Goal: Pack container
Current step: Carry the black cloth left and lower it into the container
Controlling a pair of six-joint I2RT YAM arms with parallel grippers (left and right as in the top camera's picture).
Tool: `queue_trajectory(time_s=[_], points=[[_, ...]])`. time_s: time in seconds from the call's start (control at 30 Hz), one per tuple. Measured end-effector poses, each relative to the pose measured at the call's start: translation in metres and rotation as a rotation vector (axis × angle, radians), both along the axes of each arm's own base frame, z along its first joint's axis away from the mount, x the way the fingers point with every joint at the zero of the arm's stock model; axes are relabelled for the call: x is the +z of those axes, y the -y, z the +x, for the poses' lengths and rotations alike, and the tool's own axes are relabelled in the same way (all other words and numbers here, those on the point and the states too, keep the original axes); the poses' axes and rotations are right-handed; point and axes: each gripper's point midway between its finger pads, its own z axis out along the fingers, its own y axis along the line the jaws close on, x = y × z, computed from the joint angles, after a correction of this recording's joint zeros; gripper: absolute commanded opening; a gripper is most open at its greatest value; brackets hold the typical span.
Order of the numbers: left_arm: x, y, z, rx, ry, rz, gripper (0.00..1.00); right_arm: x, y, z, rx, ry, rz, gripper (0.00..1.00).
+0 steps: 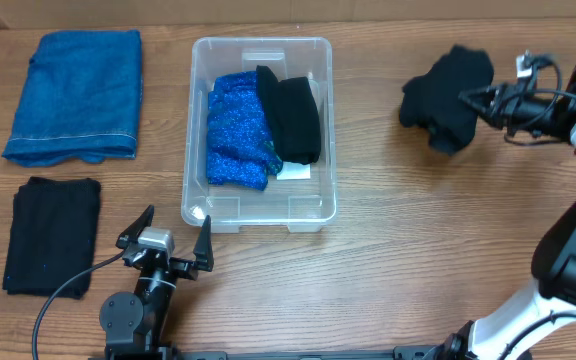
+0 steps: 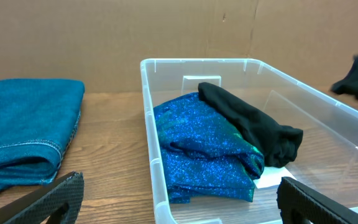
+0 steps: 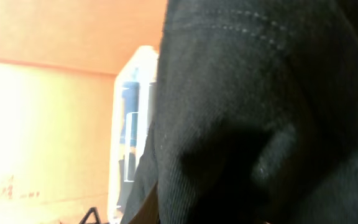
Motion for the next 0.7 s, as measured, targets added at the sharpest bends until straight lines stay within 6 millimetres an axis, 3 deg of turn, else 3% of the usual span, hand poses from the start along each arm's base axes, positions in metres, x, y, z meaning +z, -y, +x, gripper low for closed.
queue_trajectory(time_s=[0.1, 0.17, 0.3, 0.37, 0.5, 0.7], points=[[0.000, 0.000, 0.000, 0.000, 0.000, 0.000, 1.00, 0.046, -0.022, 0.001, 0.052, 0.111, -0.037, 0.04], [0.000, 0.000, 0.000, 0.000, 0.000, 0.000, 1.00, 0.081, -0.050, -0.002, 0.107, 0.201, -0.071, 0.04], [0.000, 0.000, 0.000, 0.000, 0.000, 0.000, 1.00, 0.117, -0.113, -0.007, 0.193, 0.301, -0.178, 0.04], [0.000, 0.000, 0.000, 0.000, 0.000, 0.000, 1.00, 0.118, -0.145, -0.009, 0.226, 0.316, -0.239, 0.04], [0.000, 0.000, 0.000, 0.000, 0.000, 0.000, 1.00, 0.089, -0.202, -0.011, 0.240, 0.269, -0.426, 0.04], [0.000, 0.000, 0.000, 0.000, 0.000, 0.000, 1.00, 0.055, -0.242, -0.009, 0.182, 0.253, -0.691, 0.04]])
